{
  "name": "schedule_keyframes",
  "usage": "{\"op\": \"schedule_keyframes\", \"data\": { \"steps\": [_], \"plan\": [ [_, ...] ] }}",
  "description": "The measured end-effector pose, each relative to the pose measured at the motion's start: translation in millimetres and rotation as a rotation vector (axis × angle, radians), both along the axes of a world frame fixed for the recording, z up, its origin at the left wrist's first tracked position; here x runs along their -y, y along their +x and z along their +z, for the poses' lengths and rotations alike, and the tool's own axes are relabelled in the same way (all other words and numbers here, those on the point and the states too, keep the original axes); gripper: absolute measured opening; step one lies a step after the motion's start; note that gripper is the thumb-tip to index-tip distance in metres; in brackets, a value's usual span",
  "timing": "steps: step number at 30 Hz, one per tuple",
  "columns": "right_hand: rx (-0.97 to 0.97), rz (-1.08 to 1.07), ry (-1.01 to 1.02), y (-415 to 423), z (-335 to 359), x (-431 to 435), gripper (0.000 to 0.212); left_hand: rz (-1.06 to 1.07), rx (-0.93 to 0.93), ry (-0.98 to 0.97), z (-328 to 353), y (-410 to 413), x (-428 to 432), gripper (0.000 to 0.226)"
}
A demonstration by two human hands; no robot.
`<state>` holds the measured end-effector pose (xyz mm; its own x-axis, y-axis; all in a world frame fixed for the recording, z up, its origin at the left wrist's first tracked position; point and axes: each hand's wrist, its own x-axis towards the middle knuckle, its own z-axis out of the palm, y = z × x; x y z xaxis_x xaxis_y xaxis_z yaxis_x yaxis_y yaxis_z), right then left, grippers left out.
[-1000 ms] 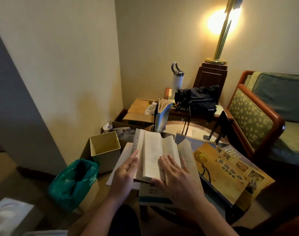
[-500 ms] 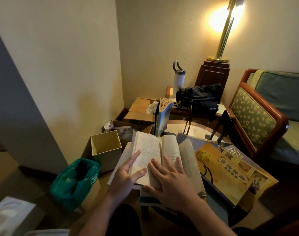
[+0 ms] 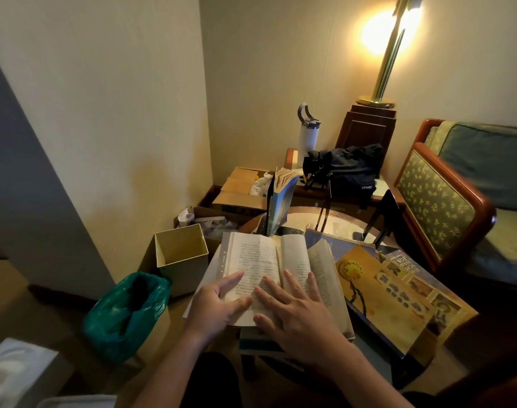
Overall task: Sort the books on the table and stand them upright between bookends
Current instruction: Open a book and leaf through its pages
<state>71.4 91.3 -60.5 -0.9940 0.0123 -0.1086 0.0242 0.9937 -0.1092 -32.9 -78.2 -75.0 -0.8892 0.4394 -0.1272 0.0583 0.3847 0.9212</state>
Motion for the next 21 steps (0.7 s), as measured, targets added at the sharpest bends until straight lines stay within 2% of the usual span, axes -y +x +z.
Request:
{"op": "schedule_keyframes", "data": {
  "steps": [3, 6, 12, 16, 21],
  "plan": [
    [-0.013, -0.001, 0.037, -12, -1, -1, 0.059, -0.030, -0.030, -0.004, -1, -3, 3, 0.058],
    [-0.004, 0.016, 0.126, -38, -5, -7, 0.065, -0.064, -0.043, -0.008, -3, -7, 5, 0.062],
    [-0.015, -0.093, 0.075, -86, -11, -20, 0.058, -0.074, -0.012, 0.037, -6, -6, 9, 0.063],
    [-0.072, -0.088, 0.079, -65, -16, -10, 0.056, -0.071, 0.022, 0.044, -8, -9, 11, 0.069],
    [-0.087, -0.086, 0.093, -30, -21, 4, 0.058, -0.086, -0.022, 0.064, -10, -7, 11, 0.069]
  ]
}}
